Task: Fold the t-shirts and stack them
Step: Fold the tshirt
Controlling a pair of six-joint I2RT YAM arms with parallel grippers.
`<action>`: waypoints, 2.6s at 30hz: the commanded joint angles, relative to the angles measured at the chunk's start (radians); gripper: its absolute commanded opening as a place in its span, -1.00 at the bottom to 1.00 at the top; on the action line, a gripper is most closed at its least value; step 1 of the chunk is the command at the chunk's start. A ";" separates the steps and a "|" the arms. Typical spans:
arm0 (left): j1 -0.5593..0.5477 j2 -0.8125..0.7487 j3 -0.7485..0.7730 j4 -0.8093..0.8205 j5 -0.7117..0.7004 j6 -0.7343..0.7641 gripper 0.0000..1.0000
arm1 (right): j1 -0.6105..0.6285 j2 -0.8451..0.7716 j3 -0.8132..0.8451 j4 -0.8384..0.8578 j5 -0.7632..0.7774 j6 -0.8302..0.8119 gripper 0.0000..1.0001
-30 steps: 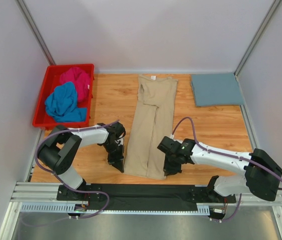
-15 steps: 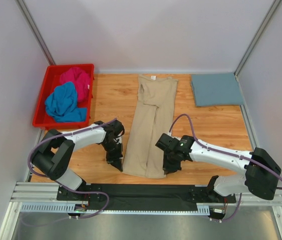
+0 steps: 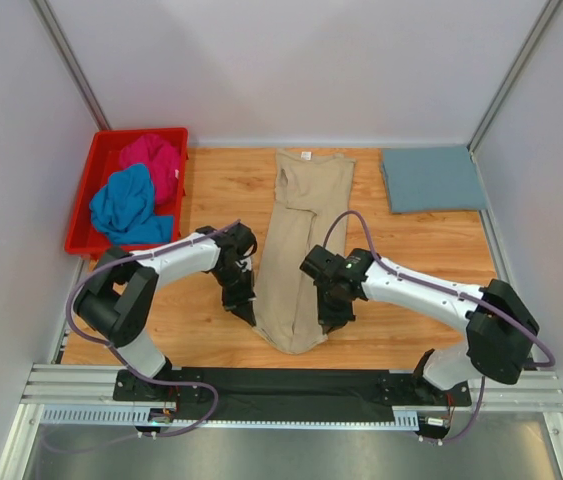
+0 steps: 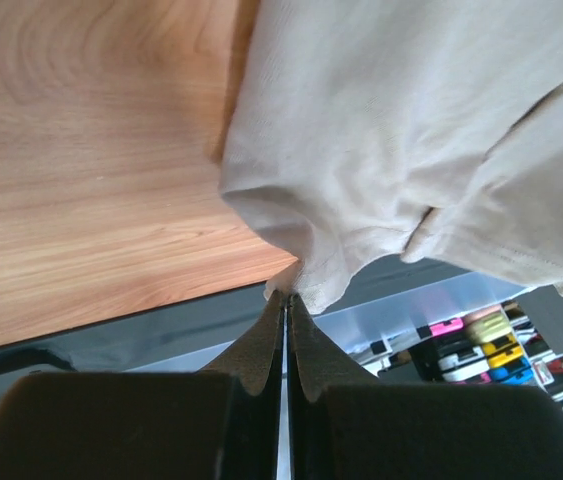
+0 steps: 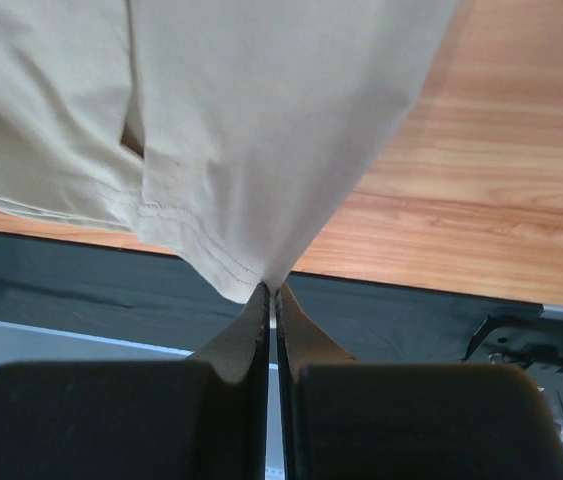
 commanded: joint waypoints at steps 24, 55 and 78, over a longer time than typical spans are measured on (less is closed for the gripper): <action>0.202 0.515 0.813 -0.177 0.112 -0.022 -1.00 | -0.534 0.370 0.516 -0.033 -0.142 -0.453 -0.99; 0.347 0.802 1.222 0.008 0.235 -0.064 -1.00 | -0.713 0.791 1.017 -0.093 -0.168 -0.492 -0.99; 0.370 0.912 1.318 0.195 0.240 -0.235 -1.00 | -0.795 0.939 1.199 -0.032 -0.258 -0.436 -0.99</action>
